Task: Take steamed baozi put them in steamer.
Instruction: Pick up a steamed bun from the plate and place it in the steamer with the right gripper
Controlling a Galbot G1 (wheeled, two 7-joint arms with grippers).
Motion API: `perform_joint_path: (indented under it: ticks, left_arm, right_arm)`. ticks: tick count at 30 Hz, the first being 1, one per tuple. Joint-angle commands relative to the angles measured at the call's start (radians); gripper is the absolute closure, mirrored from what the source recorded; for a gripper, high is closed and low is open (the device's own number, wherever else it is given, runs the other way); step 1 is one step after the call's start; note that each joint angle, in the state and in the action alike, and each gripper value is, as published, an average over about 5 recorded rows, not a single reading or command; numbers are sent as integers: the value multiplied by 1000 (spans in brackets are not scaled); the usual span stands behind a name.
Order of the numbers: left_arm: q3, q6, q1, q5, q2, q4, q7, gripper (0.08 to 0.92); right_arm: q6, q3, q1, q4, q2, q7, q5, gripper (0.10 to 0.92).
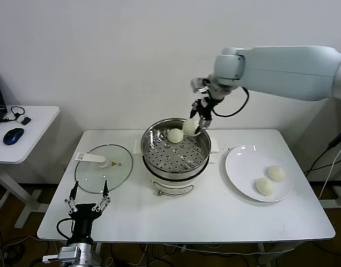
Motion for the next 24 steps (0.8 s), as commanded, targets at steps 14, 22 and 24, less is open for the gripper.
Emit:
perform_joint_path:
  ticks: [14,22,24]
  left_arm:
    - [-6,3,0,-5,-27,-1,6,177]
    - [-10,0,-8,-3,-27,12,5,177]
    - [-11,0,-12,-2,-28,15,5,177]
  right_arm:
    - [-95,35,-198,-101,208,86,37,355]
    - [-88,49,-270,-204,222,82,8,355]
    - [-86,53,-278,-216,225,80,3,355]
